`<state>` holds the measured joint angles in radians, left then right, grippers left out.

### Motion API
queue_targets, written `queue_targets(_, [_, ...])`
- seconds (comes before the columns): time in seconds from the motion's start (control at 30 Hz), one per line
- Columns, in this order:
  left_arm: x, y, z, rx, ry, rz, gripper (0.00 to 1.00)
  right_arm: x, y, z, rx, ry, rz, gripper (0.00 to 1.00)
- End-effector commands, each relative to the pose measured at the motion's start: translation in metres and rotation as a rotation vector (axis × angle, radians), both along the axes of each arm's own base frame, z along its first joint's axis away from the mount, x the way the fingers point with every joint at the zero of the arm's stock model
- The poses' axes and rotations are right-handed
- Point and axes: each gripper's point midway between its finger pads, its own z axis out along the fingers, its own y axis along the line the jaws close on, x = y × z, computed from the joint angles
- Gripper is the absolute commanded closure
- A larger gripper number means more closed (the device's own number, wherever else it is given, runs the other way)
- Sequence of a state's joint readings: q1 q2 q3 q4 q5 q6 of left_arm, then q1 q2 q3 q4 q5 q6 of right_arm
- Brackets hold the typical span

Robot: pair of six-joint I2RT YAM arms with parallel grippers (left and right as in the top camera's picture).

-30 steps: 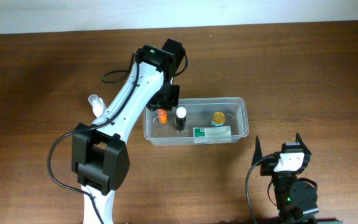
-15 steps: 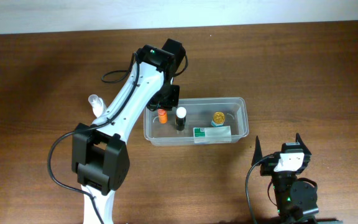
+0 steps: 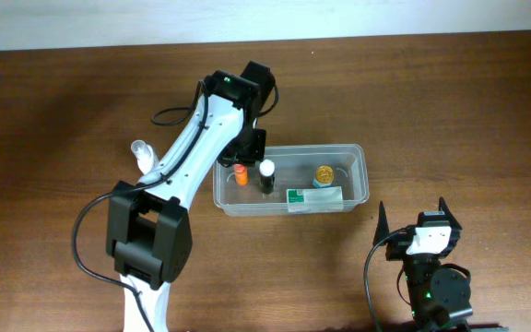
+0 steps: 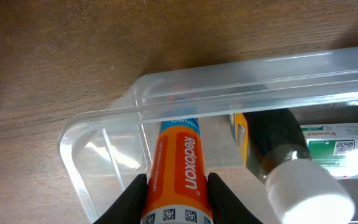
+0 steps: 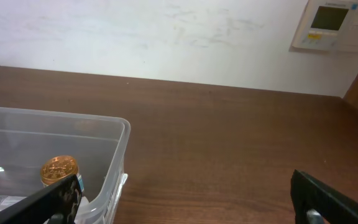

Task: Pack container
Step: 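Lower the tube upright into the container and open the left gripper, then move the left gripper back left over the white pump bottle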

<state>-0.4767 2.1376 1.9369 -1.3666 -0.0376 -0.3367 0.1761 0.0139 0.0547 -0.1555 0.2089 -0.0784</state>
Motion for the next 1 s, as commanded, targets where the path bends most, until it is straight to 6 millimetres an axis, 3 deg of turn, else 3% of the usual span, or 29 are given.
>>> queue_targets(0.0, [-0.004, 0.003, -0.01, 0.026, 0.017, 0.007, 0.87, 0.0, -0.003, -0.002, 0.003, -0.001, -0.016, 0.02])
queue_targets(0.1, [-0.003, 0.003, -0.01, 0.023, 0.013, 0.008, 0.86, 0.0, -0.003, -0.002, 0.003, -0.001, -0.016, 0.02])
queue_targets(0.23, [-0.003, 0.003, -0.01, 0.023, 0.012, 0.007, 0.55, 0.0, -0.003, -0.002, 0.003, -0.001, -0.016, 0.02])
queue_targets(0.27, [-0.003, 0.003, -0.01, 0.023, 0.013, 0.008, 0.53, 0.0, -0.003, -0.002, 0.003, -0.001, -0.016, 0.02])
queue_targets(0.57, [-0.002, 0.002, -0.004, 0.018, 0.009, 0.009, 0.46, 0.0, -0.003, -0.002, 0.003, -0.001, -0.016, 0.02])
queue_targets(0.73, [0.008, 0.003, 0.025, -0.004, -0.033, 0.021, 0.44, 0.0, -0.003, -0.002, 0.003, -0.001, -0.016, 0.02])
queue_targets(0.97, [0.026, 0.016, 0.088, -0.046, -0.136, 0.034, 0.44, 0.0, -0.003, -0.002, 0.003, -0.001, -0.016, 0.02])
